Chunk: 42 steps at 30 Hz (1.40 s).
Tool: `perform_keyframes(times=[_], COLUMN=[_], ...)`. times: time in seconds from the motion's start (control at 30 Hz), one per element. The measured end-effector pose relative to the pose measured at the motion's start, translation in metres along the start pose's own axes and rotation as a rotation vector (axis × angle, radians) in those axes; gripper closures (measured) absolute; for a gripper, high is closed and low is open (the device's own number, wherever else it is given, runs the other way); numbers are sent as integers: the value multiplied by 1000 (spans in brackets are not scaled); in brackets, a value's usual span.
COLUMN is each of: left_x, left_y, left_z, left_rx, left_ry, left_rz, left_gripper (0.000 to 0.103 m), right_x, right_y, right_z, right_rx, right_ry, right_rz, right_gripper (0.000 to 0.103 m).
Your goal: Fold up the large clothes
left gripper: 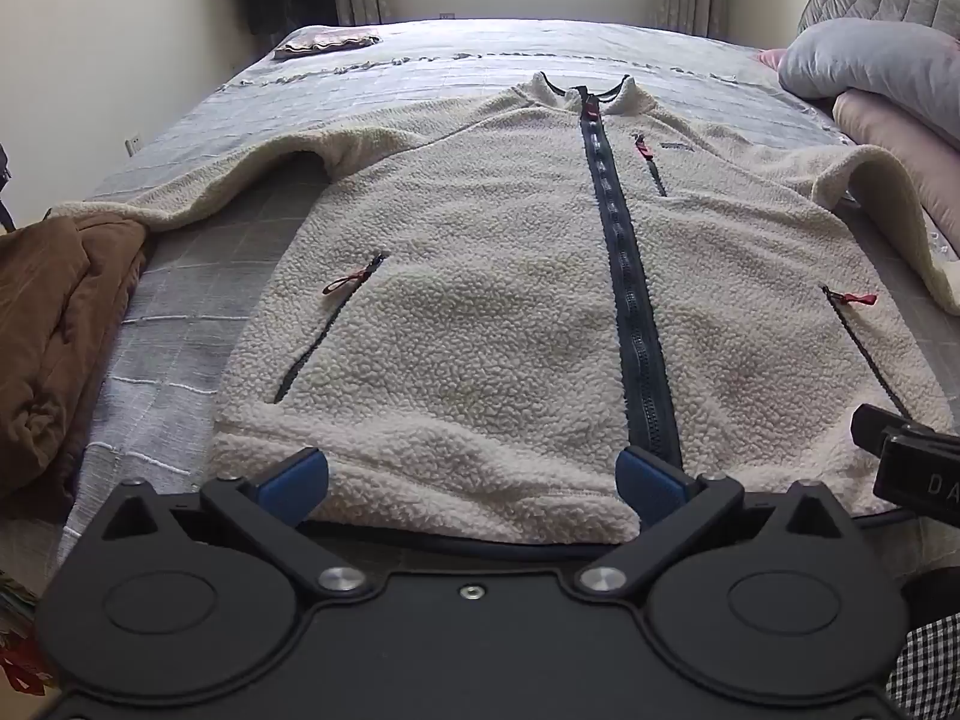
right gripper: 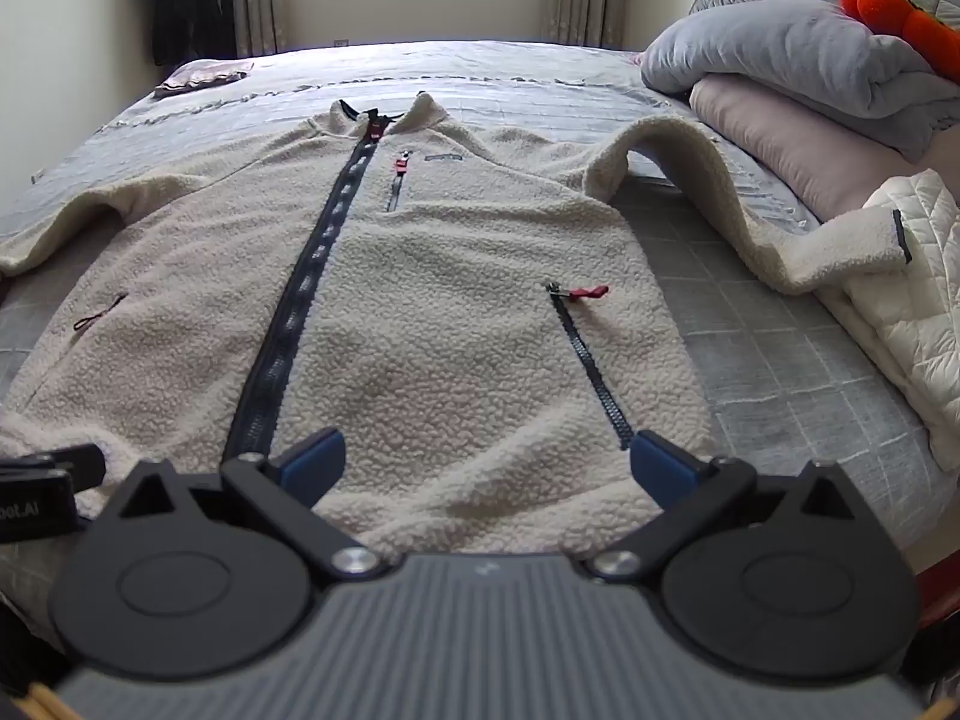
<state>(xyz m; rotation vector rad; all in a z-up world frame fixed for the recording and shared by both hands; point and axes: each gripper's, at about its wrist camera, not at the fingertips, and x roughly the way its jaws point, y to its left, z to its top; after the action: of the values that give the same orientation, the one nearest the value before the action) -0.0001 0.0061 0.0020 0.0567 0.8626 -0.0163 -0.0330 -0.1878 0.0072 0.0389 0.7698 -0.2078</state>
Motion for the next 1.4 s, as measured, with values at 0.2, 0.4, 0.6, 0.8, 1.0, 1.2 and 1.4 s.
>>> perform_keyframes(times=[0.2,0.4,0.6,0.8,1.0,1.2,1.4], left_x=[1,4,12,35,70,105,99], left_y=[-1,-1,21,89,187,208,205], left_z=[-1,-2,-2,19,17,-4,-9], left_rx=[4,9,48,-5,-263,-384,-419], left_ry=[-3,-9,-86,4,102,196,221], left_rz=[11,24,-24,-163,-270,-382,-528], left_gripper=[0,0,0,0,1,3,66], right_x=[2,3,7,33,63,90,98], right_y=[-1,0,-13,-66,-142,-186,-190], right_z=[-1,-1,3,27,18,-12,-30], right_rx=[-2,-8,-73,40,246,466,557], right_ry=[1,1,-50,80,181,259,271], right_rz=[-1,-12,2,102,212,392,585], right_gripper=[0,0,0,0,0,13,77])
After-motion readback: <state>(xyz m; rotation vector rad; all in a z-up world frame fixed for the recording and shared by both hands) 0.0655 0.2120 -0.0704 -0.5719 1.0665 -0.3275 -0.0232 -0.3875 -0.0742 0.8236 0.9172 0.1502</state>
